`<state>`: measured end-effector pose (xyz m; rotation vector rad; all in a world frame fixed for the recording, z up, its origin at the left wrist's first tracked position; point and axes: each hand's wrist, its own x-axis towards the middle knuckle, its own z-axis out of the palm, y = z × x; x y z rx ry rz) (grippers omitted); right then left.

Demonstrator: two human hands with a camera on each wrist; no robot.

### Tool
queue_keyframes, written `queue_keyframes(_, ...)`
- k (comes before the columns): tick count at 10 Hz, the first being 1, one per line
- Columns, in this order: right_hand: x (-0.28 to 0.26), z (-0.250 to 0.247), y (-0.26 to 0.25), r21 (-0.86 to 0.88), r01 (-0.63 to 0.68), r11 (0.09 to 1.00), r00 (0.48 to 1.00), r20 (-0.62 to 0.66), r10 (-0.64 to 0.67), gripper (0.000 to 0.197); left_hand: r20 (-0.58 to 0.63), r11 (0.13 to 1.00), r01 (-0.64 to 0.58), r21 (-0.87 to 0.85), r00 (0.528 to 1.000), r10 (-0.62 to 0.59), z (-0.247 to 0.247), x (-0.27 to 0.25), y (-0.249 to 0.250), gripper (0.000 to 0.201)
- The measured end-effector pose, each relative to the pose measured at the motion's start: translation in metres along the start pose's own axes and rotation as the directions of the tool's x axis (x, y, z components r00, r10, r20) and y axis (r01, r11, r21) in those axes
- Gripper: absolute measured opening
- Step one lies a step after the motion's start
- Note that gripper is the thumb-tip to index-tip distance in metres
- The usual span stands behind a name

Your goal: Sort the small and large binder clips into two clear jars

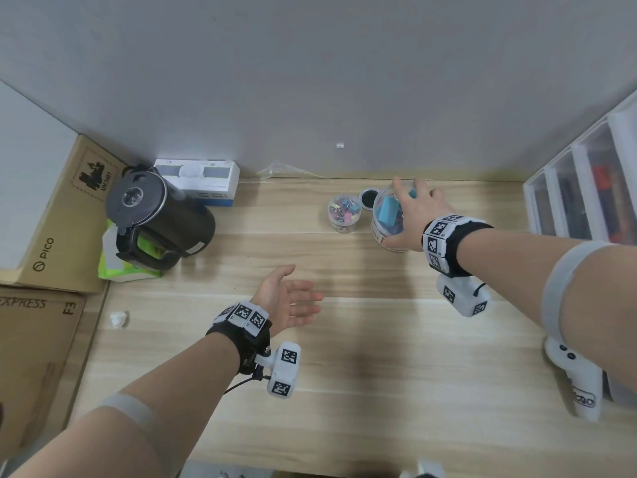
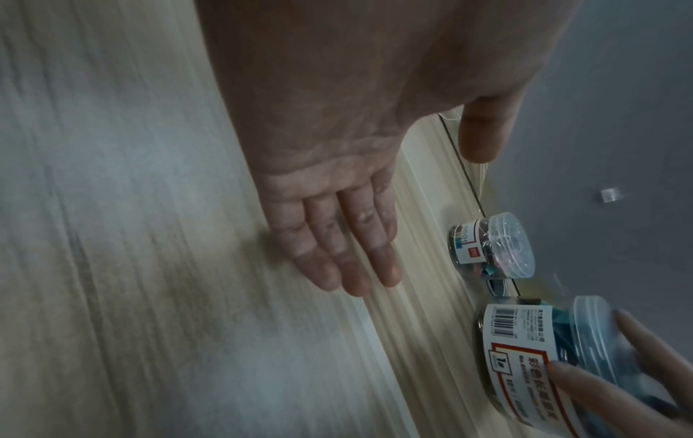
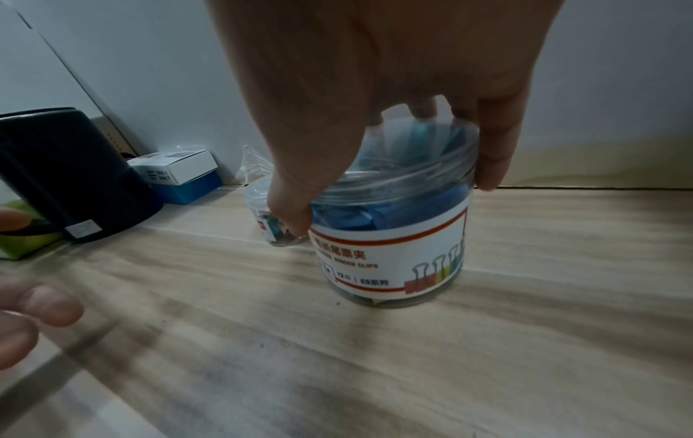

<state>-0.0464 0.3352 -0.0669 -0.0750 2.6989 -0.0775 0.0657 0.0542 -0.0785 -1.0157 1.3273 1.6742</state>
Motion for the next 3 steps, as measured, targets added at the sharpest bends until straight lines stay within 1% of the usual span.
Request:
queue_keyframes(2, -0.006, -0.006, -0.007, -0.042, -0.03, 0.999, 0.999, 0.019, 0.031, 0.123, 0.004, 0.999, -0.013, 0.038, 1.0, 0.013, -0.004, -0.012, 0.0, 0.06)
queue_keyframes(3, -0.012, -0.009, -0.017, -0.011, -0.009, 1.0, 0.999, -0.032, 0.009, 0.109, 0.027, 0.997, -0.056, 0.056, 0.998, 0.055, -0.008, -0.023, 0.012, 0.06)
